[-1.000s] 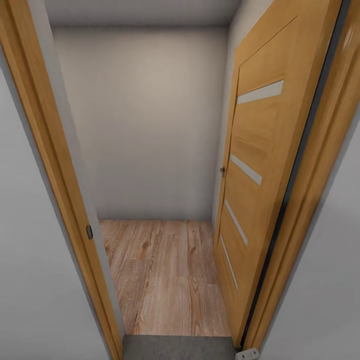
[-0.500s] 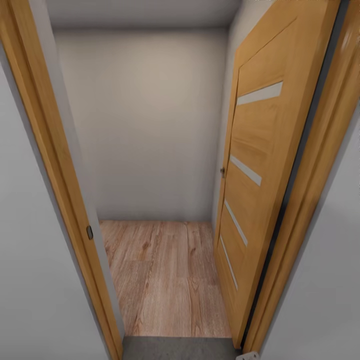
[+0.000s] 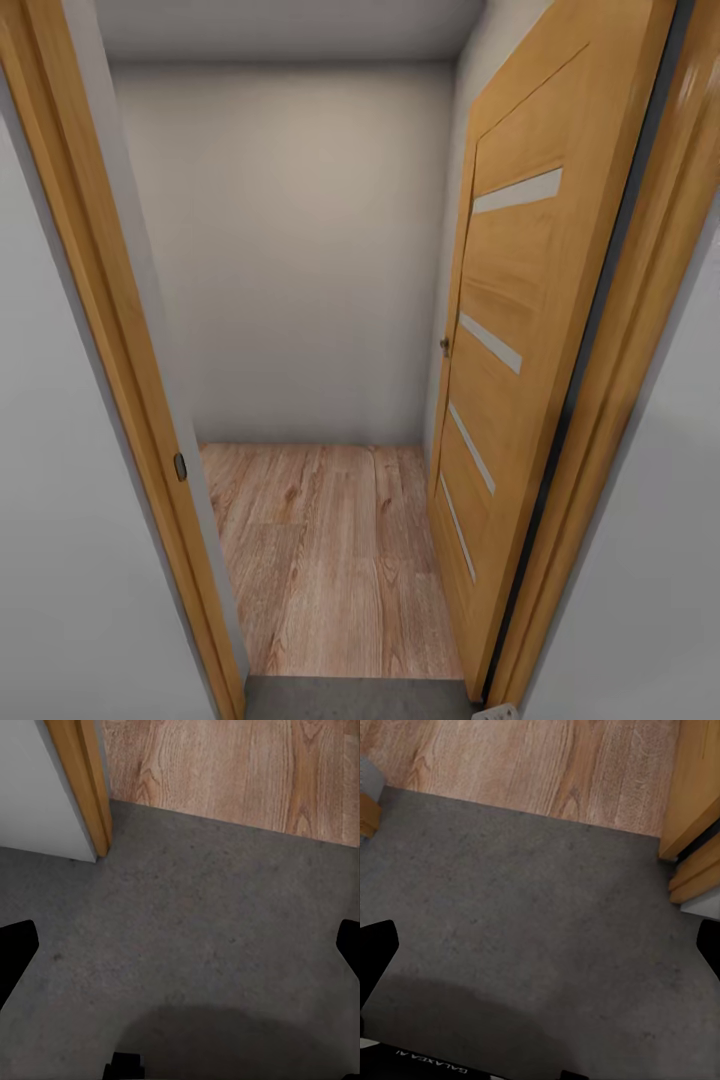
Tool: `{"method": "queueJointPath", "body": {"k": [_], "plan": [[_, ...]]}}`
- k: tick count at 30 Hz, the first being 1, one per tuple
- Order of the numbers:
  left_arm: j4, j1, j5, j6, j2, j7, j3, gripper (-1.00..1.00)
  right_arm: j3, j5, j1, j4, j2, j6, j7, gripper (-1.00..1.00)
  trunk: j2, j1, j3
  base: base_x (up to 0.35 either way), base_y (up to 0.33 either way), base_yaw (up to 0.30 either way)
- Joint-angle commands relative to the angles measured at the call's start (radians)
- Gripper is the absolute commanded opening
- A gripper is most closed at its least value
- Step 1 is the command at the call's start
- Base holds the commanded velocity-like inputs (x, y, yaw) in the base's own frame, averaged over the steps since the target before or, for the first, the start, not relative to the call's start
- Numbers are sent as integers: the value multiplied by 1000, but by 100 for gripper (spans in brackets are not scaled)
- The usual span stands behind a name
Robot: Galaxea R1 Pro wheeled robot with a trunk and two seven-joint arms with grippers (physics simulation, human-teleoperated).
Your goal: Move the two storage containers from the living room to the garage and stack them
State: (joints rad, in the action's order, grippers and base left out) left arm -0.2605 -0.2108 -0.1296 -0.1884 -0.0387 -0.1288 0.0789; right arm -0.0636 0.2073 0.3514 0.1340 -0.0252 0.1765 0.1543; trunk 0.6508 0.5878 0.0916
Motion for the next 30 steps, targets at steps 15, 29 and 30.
{"method": "queueJointPath", "body": {"k": [15,29,30], "plan": [[1,-1,-8,0,1,-11,5,100,-8,8,1,-1,1,3,1,100,1,0,2,6,0,0],[1,-1,-8,0,0,-11,5,100,-8,8,1,-1,1,4,-1,100,1,0,2,197,-103,0],[1,-1,-8,0,0,-11,5,100,-8,8,1,-1,1,4,-1,100,1,0,2,124,-15,0]]}}
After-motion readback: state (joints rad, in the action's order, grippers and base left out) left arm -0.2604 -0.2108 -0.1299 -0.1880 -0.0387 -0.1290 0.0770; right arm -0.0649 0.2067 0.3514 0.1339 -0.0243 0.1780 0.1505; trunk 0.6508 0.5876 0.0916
